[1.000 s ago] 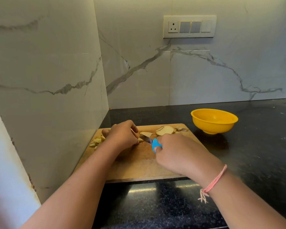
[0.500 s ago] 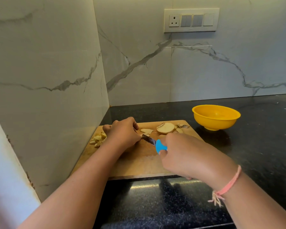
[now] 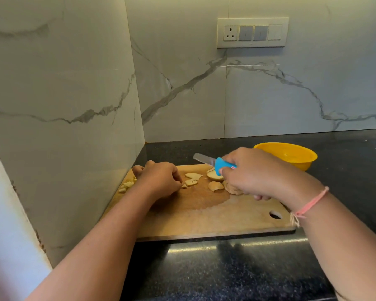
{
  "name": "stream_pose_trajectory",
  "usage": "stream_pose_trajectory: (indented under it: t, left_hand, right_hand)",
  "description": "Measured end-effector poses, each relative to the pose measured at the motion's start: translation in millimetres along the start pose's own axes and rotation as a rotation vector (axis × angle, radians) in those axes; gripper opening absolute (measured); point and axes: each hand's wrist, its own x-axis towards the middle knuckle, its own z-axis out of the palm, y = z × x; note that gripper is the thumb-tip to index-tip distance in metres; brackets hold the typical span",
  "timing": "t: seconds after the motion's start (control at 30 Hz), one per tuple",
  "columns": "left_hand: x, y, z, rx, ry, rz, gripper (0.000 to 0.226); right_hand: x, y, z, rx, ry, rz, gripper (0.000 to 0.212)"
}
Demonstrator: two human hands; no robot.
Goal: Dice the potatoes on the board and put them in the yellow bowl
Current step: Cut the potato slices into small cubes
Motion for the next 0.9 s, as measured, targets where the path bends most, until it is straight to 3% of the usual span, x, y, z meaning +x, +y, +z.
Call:
stream_pose_trajectory:
  t: [0.3,0.4,0.57,0.9]
  left_hand:
    - [5.1,-3.8,-3.4,0.043,0.041,-0.076,0.023]
    - [6.0,1.9,-2.1,0.048,0.119,-0.011,0.022]
    - [5.8,15.7,12.4,0.003,0.059,0.111,0.027]
    - [5.6,3.9,5.2,0.077,0.059,-0.012,0.021]
  right_hand:
    - [49.5,18.3,26.3,0.205,0.093,-0.116,0.036]
    - [56.3,27.9,37.0,0.250,0.150,-0.130,0.035]
    - [62.3,39.8,41.2,0.307,0.262,-0.132,0.034]
    - [64.5,43.6,46.6,0.331,0.310,-0.164,0.032]
